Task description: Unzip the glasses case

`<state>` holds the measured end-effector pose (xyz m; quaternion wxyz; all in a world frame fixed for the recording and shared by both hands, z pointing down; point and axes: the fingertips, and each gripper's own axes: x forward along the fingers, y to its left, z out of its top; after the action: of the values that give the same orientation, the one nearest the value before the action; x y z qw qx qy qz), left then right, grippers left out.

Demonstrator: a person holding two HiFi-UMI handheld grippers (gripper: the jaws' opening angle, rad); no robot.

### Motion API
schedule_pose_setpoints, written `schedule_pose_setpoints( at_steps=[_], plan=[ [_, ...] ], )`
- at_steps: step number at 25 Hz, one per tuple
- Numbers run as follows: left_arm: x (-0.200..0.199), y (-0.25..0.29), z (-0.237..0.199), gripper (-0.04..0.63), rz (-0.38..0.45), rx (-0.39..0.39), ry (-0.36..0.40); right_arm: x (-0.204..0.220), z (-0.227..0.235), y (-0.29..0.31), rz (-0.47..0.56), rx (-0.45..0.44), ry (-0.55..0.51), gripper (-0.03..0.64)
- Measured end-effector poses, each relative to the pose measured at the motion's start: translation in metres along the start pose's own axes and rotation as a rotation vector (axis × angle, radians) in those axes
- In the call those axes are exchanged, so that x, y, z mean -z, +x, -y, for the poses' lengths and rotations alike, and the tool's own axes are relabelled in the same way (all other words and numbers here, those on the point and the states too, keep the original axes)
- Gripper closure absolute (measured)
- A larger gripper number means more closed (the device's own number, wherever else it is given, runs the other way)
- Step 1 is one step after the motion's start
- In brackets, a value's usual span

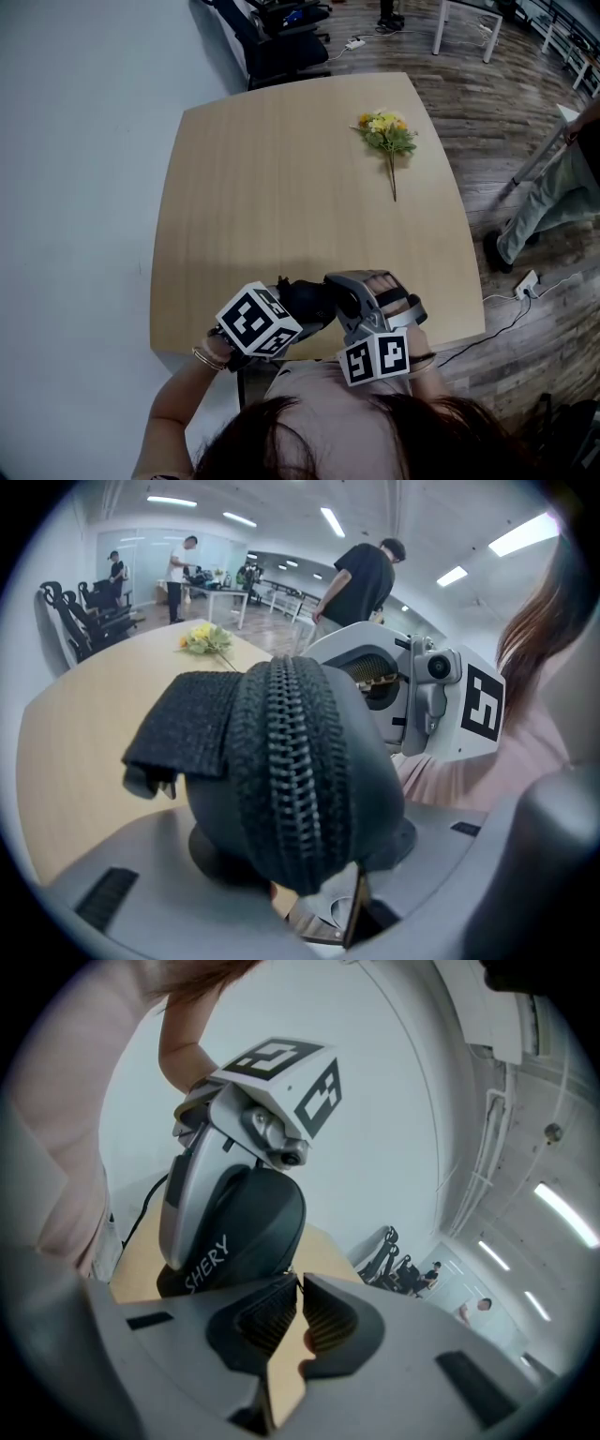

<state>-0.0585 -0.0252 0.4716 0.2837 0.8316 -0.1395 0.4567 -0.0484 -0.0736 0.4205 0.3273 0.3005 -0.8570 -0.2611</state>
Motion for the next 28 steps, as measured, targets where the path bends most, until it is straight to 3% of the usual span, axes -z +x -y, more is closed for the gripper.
schedule_pose_setpoints(
  at_steps=[28],
  plan=[
    [0.029,0.027,0.005,0.388,-0.224,0.068,0.088,-0.004,-0.011,-0.002,0.025,-0.047,-0.159,0.594]
  ],
)
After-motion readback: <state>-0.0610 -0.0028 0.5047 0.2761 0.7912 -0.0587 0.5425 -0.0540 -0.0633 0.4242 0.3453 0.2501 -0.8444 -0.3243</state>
